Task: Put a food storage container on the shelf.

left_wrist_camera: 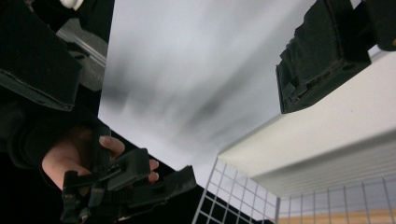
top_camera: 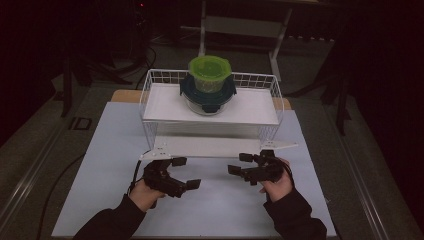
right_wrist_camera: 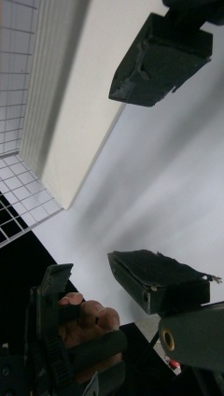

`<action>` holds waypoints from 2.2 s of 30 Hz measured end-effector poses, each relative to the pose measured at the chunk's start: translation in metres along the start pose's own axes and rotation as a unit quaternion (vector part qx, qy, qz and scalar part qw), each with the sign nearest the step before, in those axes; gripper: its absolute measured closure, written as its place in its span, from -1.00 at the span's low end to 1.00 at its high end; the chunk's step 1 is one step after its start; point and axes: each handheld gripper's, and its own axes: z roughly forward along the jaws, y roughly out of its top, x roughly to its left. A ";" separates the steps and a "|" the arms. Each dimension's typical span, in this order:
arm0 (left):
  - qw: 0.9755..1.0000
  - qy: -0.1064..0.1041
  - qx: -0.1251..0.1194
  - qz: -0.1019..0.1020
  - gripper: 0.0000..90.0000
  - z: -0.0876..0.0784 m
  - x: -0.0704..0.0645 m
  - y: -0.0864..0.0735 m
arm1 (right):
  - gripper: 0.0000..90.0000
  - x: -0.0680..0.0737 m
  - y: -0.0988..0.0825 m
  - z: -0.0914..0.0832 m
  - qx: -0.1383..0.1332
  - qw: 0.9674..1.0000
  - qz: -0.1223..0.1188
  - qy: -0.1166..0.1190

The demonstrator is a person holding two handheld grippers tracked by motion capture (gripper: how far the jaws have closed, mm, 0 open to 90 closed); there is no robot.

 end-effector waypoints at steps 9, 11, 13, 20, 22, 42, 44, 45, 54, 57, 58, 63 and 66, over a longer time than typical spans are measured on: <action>1.000 0.000 0.010 0.005 -1.00 0.002 -0.001 -0.020 | -0.60 -0.009 -0.021 -0.009 0.002 1.000 0.009 -0.010; 1.000 0.001 0.011 0.010 -1.00 0.002 0.000 -0.023 | -0.62 -0.011 -0.025 -0.011 0.003 1.000 0.007 -0.016; 1.000 0.004 0.013 0.014 -1.00 0.003 0.000 -0.027 | -0.65 -0.012 -0.027 -0.012 0.002 1.000 0.007 -0.018; 0.999 0.009 0.024 0.018 -1.00 0.001 0.001 -0.037 | -0.65 -0.017 -0.039 -0.022 -0.002 0.999 0.001 -0.039; 1.000 0.012 0.021 0.015 -1.00 -0.001 0.002 -0.038 | -0.65 -0.018 -0.042 -0.025 -0.002 0.999 0.002 -0.046; 0.999 0.038 0.015 -0.001 -1.00 -0.020 0.013 -0.056 | -0.65 -0.024 -0.065 -0.043 -0.005 0.998 0.019 -0.062; 0.999 0.037 0.013 -0.003 -1.00 -0.020 0.013 -0.057 | -0.65 -0.024 -0.068 -0.045 -0.005 0.998 0.020 -0.064; 0.999 0.036 0.014 -0.003 -1.00 -0.021 0.013 -0.057 | -0.65 -0.025 -0.070 -0.046 -0.004 0.998 0.022 -0.063; 0.999 0.042 0.009 -0.009 -1.00 -0.023 0.016 -0.063 | -0.64 -0.033 -0.076 -0.048 0.003 0.997 0.018 -0.076; 0.999 0.045 0.009 -0.010 -1.00 -0.022 0.017 -0.066 | -0.64 -0.034 -0.077 -0.047 0.004 0.997 0.020 -0.076; 0.999 0.044 0.008 -0.011 -1.00 -0.022 0.018 -0.066 | -0.64 -0.034 -0.077 -0.047 0.004 0.997 0.021 -0.076; 0.999 0.044 0.014 -0.006 -1.00 -0.018 0.017 -0.067 | -0.64 -0.035 -0.079 -0.046 0.008 0.997 0.023 -0.076; 0.999 0.043 0.017 -0.006 -1.00 -0.017 0.017 -0.069 | -0.64 -0.036 -0.079 -0.045 0.012 0.997 0.022 -0.076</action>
